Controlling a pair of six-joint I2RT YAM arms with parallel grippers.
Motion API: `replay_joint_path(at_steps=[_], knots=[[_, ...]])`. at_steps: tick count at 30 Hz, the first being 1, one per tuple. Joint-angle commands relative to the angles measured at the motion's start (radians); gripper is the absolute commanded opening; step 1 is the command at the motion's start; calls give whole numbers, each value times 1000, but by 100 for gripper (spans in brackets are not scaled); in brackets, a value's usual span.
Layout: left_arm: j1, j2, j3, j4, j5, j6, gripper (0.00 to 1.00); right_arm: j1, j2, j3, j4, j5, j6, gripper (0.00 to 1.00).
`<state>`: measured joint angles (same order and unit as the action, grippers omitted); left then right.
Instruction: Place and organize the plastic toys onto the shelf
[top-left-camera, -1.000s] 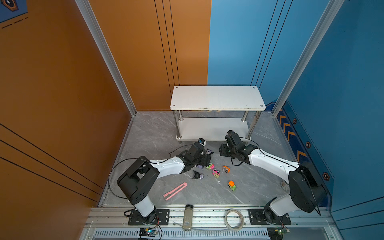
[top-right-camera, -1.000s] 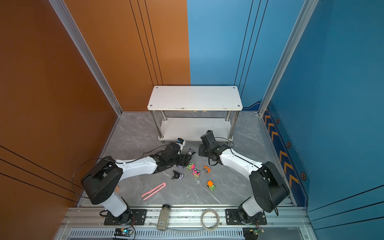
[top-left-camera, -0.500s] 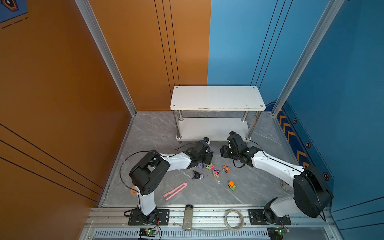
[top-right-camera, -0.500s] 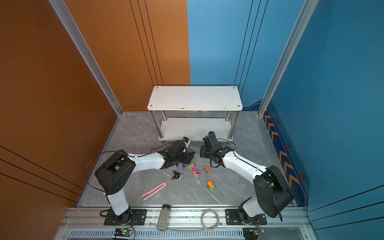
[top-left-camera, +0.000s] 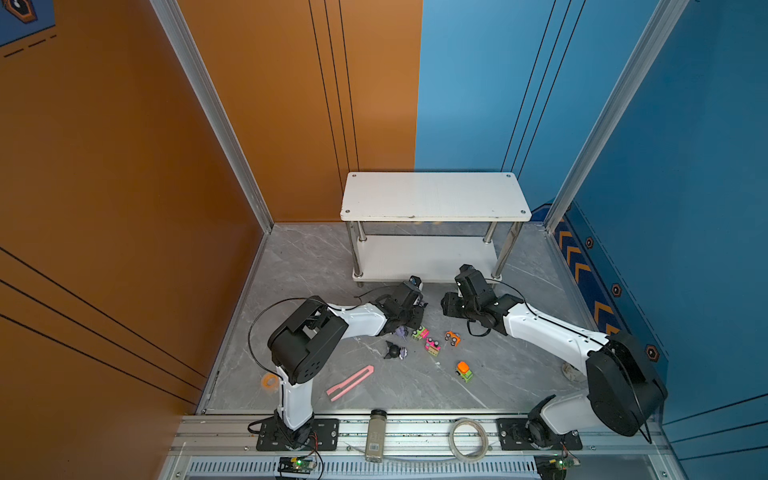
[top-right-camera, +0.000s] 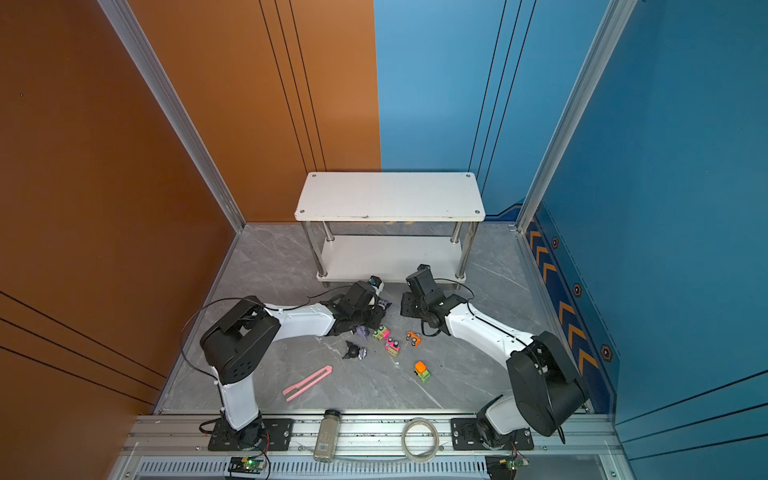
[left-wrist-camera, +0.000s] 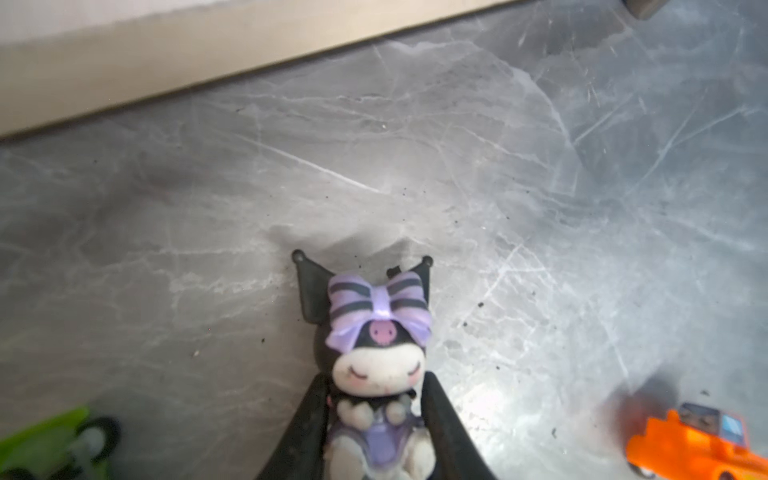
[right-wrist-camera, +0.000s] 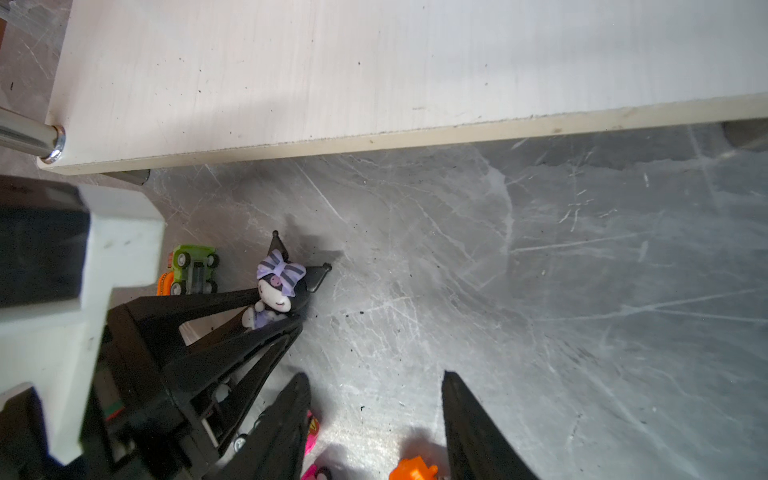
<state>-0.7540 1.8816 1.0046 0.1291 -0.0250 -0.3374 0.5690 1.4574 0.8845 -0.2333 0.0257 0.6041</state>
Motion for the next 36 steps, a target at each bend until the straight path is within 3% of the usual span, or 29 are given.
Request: replay_joint_path(at_steps=[1, 6, 12, 16, 23, 28, 36], knots=[[-7, -8, 18, -29, -25, 17, 26, -5, -31, -4, -13, -11, 13, 54], [-31, -106, -47, 53, -63, 62, 15, -9, -39, 39, -56, -109, 33, 57], [-104, -213, -136, 191, -212, 200, 7, -41, -93, 27, -10, -297, 164, 83], [-186, -242, -222, 384, -319, 369, 2, -85, -158, -45, 129, -416, 305, 91], [-283, -254, -260, 527, -480, 512, 0, -109, -249, -71, 158, -466, 378, 93], [-311, -270, -270, 579, -483, 568, 0, -110, -252, -75, 113, -448, 353, 93], [-337, -311, -277, 586, -445, 577, 0, -136, -216, -62, 197, -528, 393, 92]])
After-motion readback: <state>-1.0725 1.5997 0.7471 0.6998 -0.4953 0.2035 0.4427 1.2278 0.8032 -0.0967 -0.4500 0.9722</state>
